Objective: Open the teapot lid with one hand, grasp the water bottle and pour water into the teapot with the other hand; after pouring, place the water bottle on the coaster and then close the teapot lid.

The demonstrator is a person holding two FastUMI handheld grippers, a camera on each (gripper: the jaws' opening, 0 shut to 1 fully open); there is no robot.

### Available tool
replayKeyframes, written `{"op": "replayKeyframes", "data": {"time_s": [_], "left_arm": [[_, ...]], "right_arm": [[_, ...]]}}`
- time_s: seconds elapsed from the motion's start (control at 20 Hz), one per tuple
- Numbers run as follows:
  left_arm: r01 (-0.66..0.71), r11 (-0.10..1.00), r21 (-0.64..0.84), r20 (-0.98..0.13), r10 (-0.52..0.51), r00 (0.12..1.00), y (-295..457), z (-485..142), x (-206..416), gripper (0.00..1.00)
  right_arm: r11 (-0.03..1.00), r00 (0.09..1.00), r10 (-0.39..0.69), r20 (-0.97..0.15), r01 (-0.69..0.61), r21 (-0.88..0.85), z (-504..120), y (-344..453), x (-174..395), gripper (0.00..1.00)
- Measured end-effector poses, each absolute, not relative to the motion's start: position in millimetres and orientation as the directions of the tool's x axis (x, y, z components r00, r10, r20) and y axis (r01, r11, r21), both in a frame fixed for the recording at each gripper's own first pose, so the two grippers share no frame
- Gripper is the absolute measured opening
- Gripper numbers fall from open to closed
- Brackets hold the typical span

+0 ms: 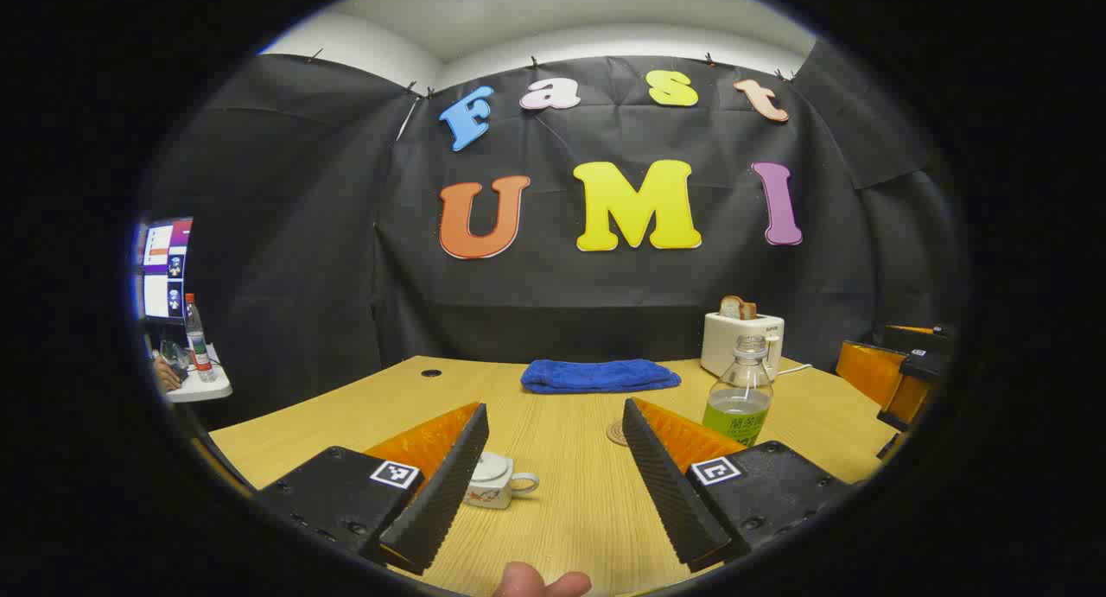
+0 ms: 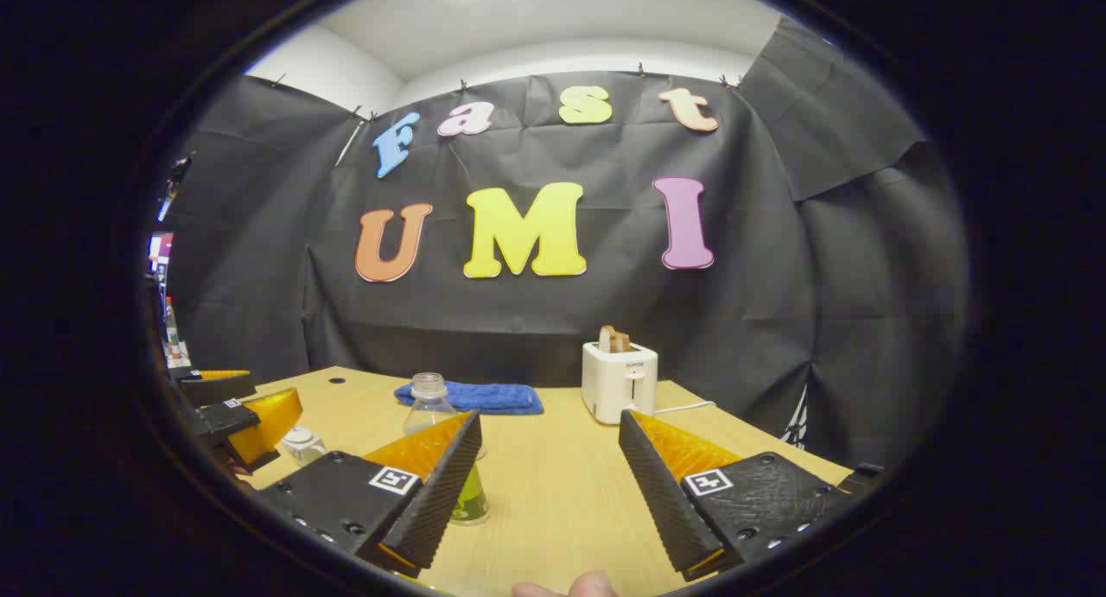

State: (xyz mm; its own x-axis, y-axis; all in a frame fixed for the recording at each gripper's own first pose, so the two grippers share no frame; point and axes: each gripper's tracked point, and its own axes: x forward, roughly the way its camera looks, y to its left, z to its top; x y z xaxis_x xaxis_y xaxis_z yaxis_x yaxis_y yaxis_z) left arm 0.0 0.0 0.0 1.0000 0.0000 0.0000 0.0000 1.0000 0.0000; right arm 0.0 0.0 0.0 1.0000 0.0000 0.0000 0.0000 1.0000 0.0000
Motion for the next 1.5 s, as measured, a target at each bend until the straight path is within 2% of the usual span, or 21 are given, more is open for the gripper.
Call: {"op": "replayKeyframes", "data": {"time_s": [0.75, 1.2, 1.5], "left_arm": [[0.004, 1.0, -0.004, -0.017, -0.005, 1.0, 2.7, -8.1, 2.4, 0.98], [0.014, 1.0, -0.01, -0.021, -0.014, 1.0, 7.3, -13.6, -0.5, 0.98], [-0.008, 1.0, 0.005, -0.065, 0.008, 0.998, 34.7, -33.4, -7.3, 0.98]], "right_arm": [[1.0, 1.0, 0.008, 0.004, -0.008, -0.018, -1.2, 2.4, -0.1, 0.97], [0.998, 0.998, 0.061, -0.001, -0.061, -0.026, -8.8, 10.5, 2.3, 0.95], [0.994, 0.994, 0.108, -0.029, -0.109, -0.013, -26.2, 16.4, 4.5, 0.95]]}}
